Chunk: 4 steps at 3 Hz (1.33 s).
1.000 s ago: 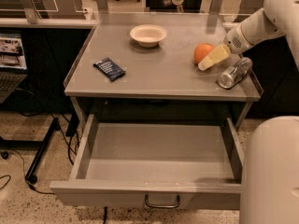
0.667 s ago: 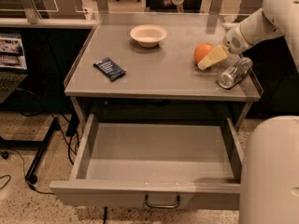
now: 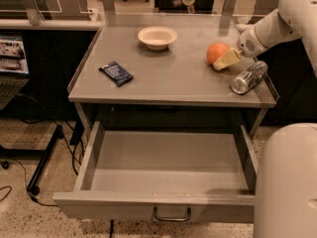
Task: Place orange into top drawer
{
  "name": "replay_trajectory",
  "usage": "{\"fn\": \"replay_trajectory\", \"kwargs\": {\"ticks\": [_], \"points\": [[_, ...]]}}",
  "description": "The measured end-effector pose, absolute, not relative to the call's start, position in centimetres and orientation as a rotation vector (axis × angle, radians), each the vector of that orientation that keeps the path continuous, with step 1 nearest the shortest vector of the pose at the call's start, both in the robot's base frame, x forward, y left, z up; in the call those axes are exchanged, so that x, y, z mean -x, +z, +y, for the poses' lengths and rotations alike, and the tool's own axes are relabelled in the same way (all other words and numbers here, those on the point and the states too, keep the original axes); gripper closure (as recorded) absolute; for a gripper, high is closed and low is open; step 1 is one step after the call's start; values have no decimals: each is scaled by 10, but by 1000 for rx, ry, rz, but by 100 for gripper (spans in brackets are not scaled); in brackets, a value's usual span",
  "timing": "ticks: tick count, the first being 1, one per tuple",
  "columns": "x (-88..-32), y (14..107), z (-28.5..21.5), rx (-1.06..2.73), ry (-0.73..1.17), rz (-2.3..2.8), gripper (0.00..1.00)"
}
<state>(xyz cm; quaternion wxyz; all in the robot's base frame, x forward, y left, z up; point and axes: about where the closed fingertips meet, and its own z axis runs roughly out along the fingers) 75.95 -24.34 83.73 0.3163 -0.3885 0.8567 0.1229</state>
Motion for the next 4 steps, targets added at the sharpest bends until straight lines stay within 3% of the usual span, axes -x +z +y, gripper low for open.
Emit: {"fn": "replay_trajectory", "kwargs": {"ticks": [1,2,4], "points": [[-759,837,-243,1023,324,2256,88],[-759,837,-243,1027,325,2254,100],[-746,845,-244,1043,356,2223,100]]}}
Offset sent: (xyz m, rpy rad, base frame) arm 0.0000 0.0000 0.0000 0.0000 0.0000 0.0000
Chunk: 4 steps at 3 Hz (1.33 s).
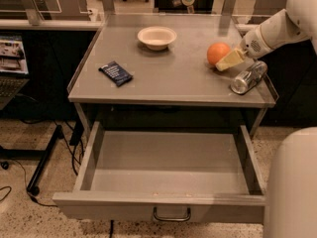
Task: Place orange into top drawer
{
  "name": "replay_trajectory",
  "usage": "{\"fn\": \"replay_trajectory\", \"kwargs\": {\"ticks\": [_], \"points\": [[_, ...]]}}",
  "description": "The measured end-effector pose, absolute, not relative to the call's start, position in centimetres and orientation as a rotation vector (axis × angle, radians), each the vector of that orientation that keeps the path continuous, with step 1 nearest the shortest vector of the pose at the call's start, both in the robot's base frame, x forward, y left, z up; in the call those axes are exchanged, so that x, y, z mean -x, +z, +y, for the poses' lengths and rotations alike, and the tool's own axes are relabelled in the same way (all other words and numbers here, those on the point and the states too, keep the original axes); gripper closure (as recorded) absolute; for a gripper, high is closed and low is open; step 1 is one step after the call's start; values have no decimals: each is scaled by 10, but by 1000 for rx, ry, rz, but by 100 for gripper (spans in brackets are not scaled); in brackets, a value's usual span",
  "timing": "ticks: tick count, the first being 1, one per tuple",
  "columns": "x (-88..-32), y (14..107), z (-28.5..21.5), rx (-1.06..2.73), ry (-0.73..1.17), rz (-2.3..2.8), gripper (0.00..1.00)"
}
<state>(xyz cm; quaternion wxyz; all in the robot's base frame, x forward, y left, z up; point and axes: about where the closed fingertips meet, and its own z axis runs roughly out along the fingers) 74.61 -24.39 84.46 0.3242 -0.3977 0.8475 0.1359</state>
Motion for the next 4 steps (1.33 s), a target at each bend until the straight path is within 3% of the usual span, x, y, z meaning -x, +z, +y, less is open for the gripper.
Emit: {"fn": "replay_trajectory", "kwargs": {"ticks": [4], "points": [[-664,880,-240,1138,535,2048,100]]}}
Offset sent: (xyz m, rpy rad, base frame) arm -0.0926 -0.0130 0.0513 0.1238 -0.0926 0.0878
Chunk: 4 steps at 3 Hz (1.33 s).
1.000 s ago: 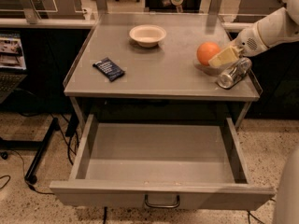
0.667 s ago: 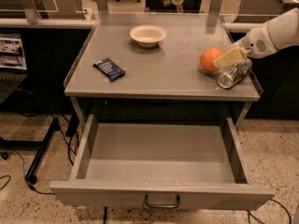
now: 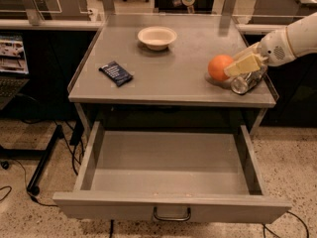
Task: Place orange into top drawer
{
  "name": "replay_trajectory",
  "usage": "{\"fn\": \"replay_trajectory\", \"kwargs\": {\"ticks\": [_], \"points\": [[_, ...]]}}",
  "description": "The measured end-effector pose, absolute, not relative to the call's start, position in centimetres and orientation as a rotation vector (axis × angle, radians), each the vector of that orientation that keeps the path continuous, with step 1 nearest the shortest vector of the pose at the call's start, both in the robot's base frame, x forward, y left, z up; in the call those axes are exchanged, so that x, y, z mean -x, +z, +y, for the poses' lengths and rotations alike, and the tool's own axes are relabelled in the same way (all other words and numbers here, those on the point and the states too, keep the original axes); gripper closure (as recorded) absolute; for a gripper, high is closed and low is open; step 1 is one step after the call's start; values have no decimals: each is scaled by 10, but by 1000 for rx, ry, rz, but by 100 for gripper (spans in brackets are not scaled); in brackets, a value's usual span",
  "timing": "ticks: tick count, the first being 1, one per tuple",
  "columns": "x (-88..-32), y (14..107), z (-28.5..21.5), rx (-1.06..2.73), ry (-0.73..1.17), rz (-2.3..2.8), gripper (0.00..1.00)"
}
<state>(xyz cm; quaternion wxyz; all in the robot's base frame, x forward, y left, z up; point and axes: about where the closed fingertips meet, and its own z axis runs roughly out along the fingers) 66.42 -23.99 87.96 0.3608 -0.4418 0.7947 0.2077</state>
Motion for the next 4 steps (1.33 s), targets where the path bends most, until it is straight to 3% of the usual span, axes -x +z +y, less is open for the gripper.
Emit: {"fn": "replay_trajectory", "kwargs": {"ticks": [4], "points": [[-618,903,-231,1120,551,1980,100]]}}
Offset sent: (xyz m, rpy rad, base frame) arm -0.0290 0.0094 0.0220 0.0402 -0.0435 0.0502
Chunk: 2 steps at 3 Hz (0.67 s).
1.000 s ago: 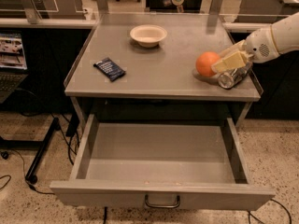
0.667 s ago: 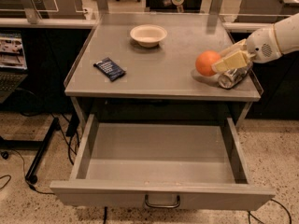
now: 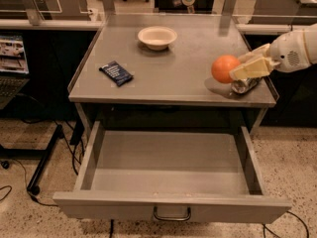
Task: Place orange into top drawer
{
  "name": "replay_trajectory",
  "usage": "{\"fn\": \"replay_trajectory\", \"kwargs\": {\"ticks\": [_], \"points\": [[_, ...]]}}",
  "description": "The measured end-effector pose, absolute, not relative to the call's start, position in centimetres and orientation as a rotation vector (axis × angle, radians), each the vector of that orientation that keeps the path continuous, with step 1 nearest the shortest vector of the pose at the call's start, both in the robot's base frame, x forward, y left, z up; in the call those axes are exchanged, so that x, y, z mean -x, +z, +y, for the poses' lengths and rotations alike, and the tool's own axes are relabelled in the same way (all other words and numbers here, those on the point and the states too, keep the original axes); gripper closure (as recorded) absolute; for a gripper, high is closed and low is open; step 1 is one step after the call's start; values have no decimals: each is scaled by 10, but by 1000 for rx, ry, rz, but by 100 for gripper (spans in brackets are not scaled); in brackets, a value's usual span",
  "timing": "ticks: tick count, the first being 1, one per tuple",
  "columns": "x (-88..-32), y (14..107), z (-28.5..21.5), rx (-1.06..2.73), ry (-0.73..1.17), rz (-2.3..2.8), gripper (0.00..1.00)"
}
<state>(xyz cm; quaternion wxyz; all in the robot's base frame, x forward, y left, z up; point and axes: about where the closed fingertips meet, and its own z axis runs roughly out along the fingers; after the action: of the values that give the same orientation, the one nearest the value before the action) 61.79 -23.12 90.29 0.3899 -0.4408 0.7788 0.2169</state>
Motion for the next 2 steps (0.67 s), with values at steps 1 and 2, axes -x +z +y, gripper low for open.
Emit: {"fn": "replay_trajectory", "kwargs": {"ticks": [1,2], "points": [[-597,909,-235,1068,526,1977,100],[-580,912,-241,1023,500,1979,100]]}}
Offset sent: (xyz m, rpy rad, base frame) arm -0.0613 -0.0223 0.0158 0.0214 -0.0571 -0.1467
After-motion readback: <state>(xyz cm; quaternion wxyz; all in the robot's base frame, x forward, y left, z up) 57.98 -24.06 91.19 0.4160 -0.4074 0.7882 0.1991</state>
